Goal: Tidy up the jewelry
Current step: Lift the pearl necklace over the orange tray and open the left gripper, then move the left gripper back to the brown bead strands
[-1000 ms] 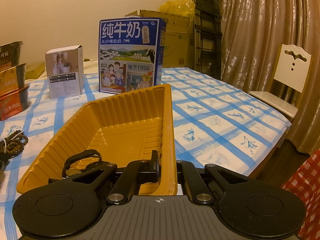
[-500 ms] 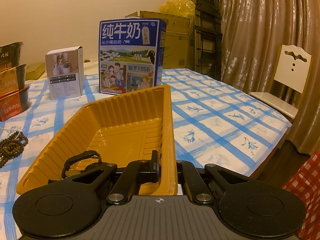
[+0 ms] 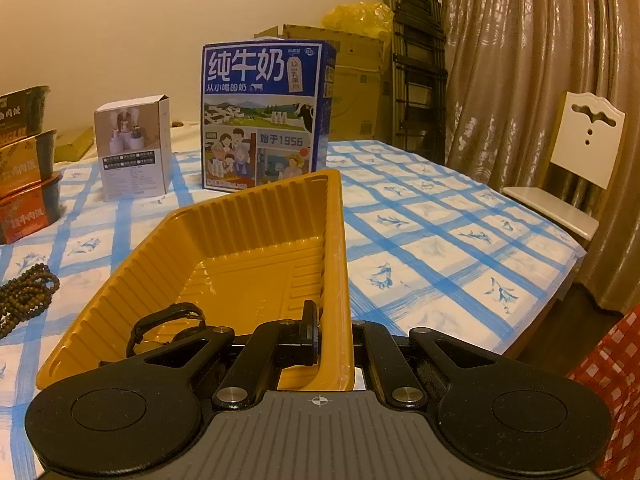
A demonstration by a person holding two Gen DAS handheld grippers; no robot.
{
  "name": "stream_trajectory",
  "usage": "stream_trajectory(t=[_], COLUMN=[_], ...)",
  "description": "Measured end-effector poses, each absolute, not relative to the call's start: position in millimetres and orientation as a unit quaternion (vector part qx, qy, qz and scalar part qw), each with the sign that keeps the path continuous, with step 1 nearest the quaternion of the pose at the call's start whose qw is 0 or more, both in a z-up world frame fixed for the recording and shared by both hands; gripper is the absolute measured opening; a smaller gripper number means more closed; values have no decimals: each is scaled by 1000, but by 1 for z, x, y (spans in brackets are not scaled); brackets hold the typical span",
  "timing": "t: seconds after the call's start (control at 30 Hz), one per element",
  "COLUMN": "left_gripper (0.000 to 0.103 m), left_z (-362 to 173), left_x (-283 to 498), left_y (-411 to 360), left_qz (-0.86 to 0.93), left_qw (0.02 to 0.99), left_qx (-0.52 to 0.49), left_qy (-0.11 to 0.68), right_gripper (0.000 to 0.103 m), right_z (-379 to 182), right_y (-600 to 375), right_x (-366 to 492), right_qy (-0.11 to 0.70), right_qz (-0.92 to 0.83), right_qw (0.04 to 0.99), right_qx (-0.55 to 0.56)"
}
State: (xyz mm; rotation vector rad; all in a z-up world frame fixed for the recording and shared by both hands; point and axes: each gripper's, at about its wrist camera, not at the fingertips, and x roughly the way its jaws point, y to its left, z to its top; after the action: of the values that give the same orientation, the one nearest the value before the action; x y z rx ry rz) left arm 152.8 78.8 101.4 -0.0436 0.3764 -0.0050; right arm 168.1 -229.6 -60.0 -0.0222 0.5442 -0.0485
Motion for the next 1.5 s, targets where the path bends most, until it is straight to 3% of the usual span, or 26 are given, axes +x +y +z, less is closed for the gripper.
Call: stream_trajectory(t=[0.87,1.2,1.3,1.4,1.5], left_gripper=[2,1,5,17,19], left_z=[92,21,-3,-15,-21], left_x=[236,270,271,267,259], left_y=[-88,-124,-124,-119,-108], left_qz=[-244,-257,-249,-243,-231], left_qw=[942,908,901,898,900], left_qx=[-99,-125,-122,-118,-117], left_qy=[209,307,335,349,351], right_gripper=[4,4,4,4,4], right_z=[-56,-57,-59,-60,-61], right_y=[-224,-224,-225,-225,-226], right_x=[168,168,167,167,166], right_qy=[267,267,269,270,271], right_qz=[-20,-20,-20,-21,-21], right_qw=[964,963,963,963,962], right_qx=[-11,-9,-8,-7,-6])
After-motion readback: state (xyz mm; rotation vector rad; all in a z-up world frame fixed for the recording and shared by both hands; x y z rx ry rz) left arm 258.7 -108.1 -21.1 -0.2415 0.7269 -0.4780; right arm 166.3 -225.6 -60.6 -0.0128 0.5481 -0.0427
